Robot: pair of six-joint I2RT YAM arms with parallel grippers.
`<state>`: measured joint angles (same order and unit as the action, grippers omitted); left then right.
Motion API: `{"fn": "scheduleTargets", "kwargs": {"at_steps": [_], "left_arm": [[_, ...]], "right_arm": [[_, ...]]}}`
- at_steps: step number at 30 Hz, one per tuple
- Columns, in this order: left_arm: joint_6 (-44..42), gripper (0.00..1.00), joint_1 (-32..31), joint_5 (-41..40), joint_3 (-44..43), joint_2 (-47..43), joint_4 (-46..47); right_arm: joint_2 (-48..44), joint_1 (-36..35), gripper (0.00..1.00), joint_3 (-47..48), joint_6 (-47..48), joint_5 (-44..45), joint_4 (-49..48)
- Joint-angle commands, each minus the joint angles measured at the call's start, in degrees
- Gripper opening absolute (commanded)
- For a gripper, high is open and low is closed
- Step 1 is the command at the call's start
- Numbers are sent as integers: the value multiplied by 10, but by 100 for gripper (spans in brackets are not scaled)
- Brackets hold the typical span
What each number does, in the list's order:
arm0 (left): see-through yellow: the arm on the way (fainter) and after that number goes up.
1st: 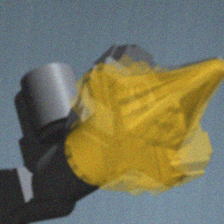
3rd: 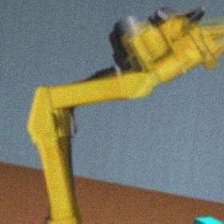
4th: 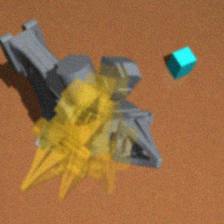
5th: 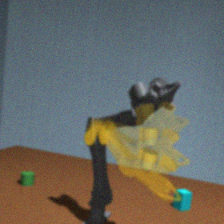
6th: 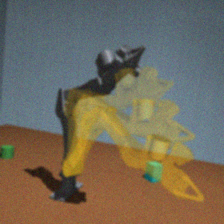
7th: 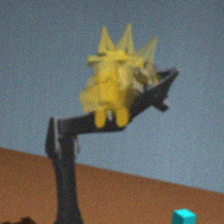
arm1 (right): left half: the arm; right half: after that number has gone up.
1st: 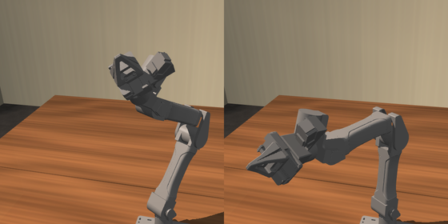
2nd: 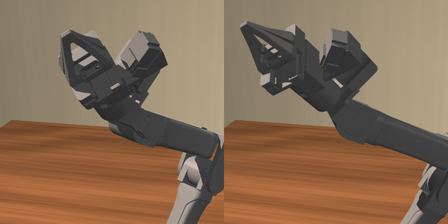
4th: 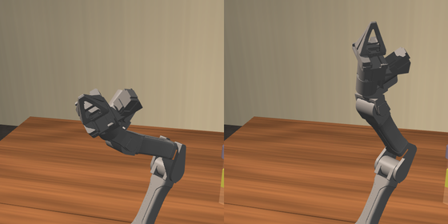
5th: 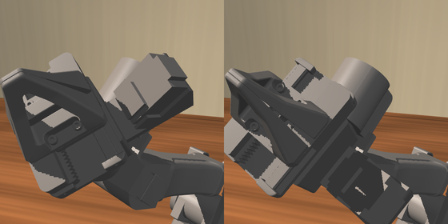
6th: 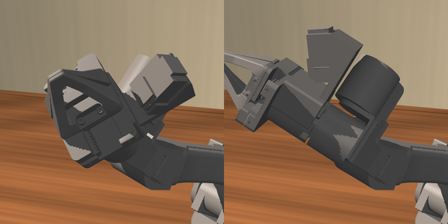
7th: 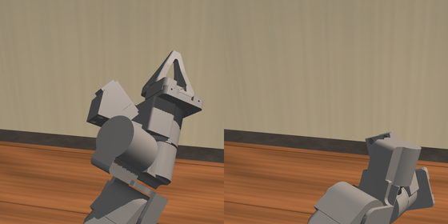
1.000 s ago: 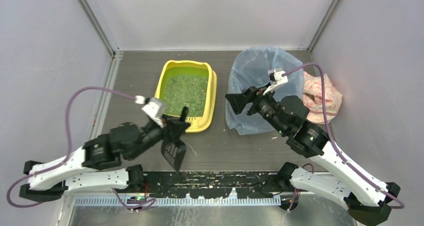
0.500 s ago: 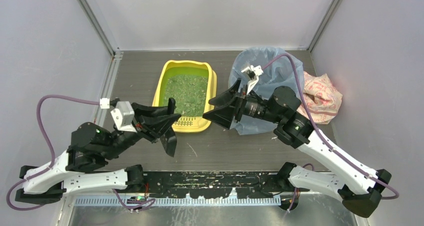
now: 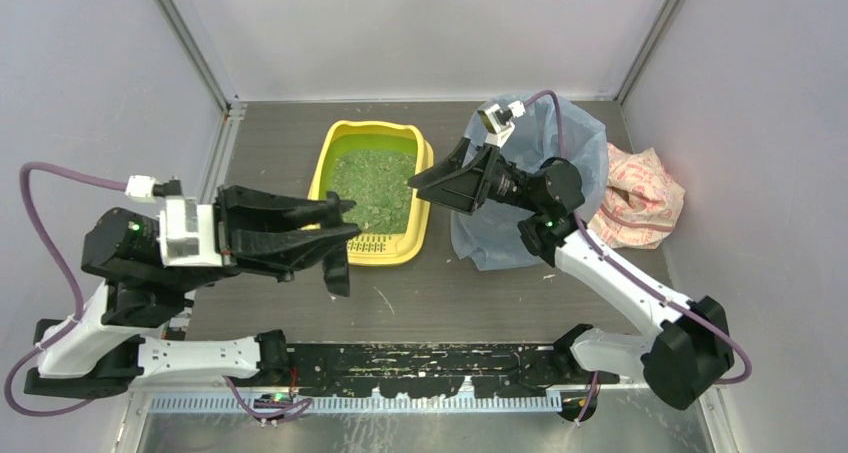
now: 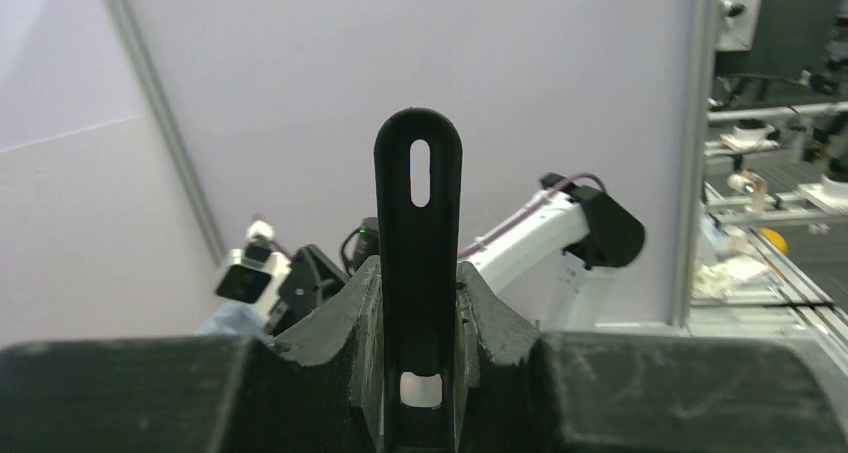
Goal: Clean the litter box
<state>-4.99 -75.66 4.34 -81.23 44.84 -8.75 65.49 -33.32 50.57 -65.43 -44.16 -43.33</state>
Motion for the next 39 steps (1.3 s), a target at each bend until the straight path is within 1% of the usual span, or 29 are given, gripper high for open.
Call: {"fn": "scheduleTargets", "kwargs": {"at_steps": [1,3,4,9,13,16,19,22,23,24,27,29,32,35,36,39], "left_arm": [[6,0,1,120,-9,21,39],[10,0,0,153,-15,25,43],[10,0,0,166,-17,27,42],[-12,0,1,178,-58,59,3],[-37,0,1,166,-118,115,-34],[-34,0,19,190,-157,148,-43],[31,0,71,277,-183,174,-5],[108,0,147,365,-211,211,39],[137,0,183,397,-223,226,54],[166,0,208,445,-233,245,74],[260,0,260,505,-231,274,168],[304,0,273,526,-217,281,224],[357,0,275,549,-193,278,301],[400,0,275,560,-153,255,377],[403,0,275,566,-138,244,391],[399,0,276,572,-113,218,394]], "right_arm": [[31,-2,95,1,-141,-68,-307],[48,-3,94,-2,-171,-75,-372],[55,-5,93,-2,-180,-77,-384],[65,-40,93,-4,-147,-101,-385],[73,-49,93,-2,-129,-120,-385],[79,-54,94,-1,-111,-142,-385],[85,-65,94,6,-101,-161,-385],[82,-72,94,9,-96,-168,-385],[79,-73,94,9,-95,-172,-385],[75,-73,94,9,-93,-174,-385],[69,-73,94,8,-91,-179,-384],[67,-73,94,9,-87,-180,-383],[67,-72,94,16,-73,-177,-367],[73,-68,94,18,-49,-169,-352],[79,-67,95,18,-45,-166,-354],[106,-62,94,30,-67,-159,-382]]}}
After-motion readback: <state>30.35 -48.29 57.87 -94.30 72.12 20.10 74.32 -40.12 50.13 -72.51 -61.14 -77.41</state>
